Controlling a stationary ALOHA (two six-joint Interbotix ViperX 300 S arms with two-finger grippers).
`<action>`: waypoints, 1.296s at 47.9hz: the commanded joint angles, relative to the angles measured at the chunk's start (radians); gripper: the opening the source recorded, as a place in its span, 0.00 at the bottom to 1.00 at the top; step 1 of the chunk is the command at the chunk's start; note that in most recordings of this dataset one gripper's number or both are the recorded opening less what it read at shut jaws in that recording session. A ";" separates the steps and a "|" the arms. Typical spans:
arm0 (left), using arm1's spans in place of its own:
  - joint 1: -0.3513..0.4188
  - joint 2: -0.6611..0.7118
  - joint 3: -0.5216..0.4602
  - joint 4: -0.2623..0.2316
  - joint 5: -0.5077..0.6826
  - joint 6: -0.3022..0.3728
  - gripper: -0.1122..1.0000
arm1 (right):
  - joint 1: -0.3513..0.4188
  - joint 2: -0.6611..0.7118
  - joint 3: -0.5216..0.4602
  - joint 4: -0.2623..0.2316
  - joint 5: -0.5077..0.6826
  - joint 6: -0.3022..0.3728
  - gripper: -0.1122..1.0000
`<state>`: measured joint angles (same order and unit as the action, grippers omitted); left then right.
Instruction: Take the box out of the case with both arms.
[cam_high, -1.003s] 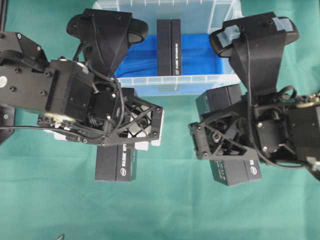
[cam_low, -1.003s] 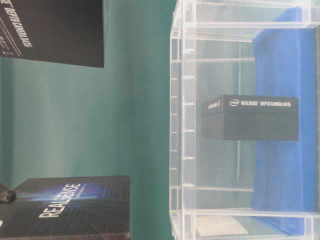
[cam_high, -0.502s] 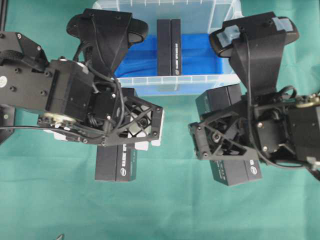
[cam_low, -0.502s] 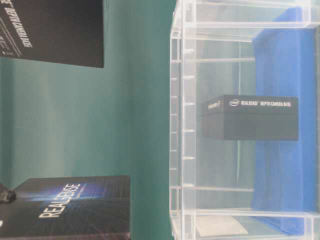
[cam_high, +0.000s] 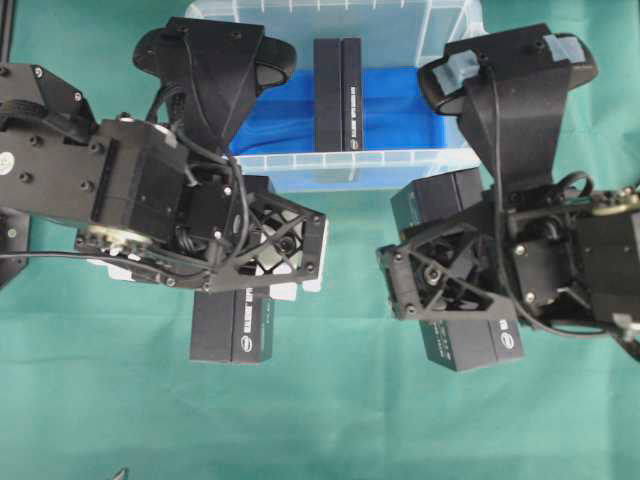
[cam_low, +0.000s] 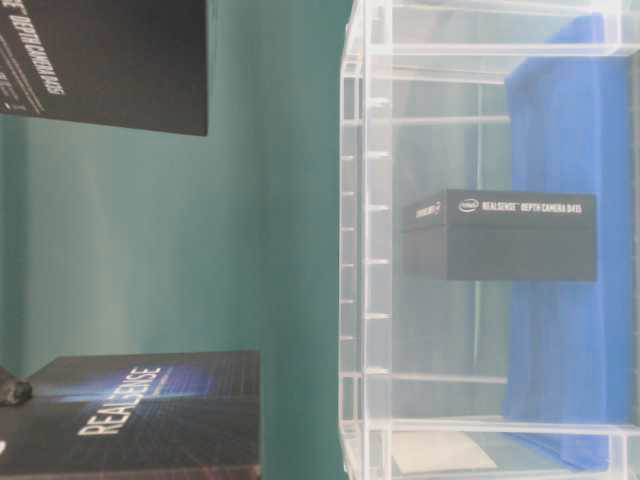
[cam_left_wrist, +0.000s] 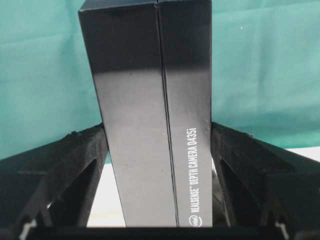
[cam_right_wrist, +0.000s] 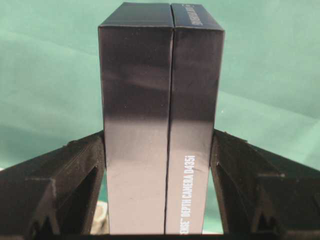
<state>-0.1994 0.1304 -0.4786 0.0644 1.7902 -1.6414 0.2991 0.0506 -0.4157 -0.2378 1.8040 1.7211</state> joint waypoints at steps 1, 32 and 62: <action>0.002 -0.043 -0.008 0.006 -0.002 0.000 0.67 | 0.000 -0.015 -0.026 -0.006 0.002 -0.005 0.68; -0.018 -0.112 0.313 0.015 -0.236 -0.071 0.67 | 0.002 -0.015 0.218 0.009 -0.179 0.071 0.68; -0.060 -0.103 0.667 0.011 -0.638 -0.172 0.67 | 0.002 0.048 0.508 0.074 -0.549 0.172 0.68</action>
<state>-0.2577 0.0322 0.1902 0.0782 1.1827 -1.8132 0.2991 0.1089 0.0936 -0.1672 1.2778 1.8914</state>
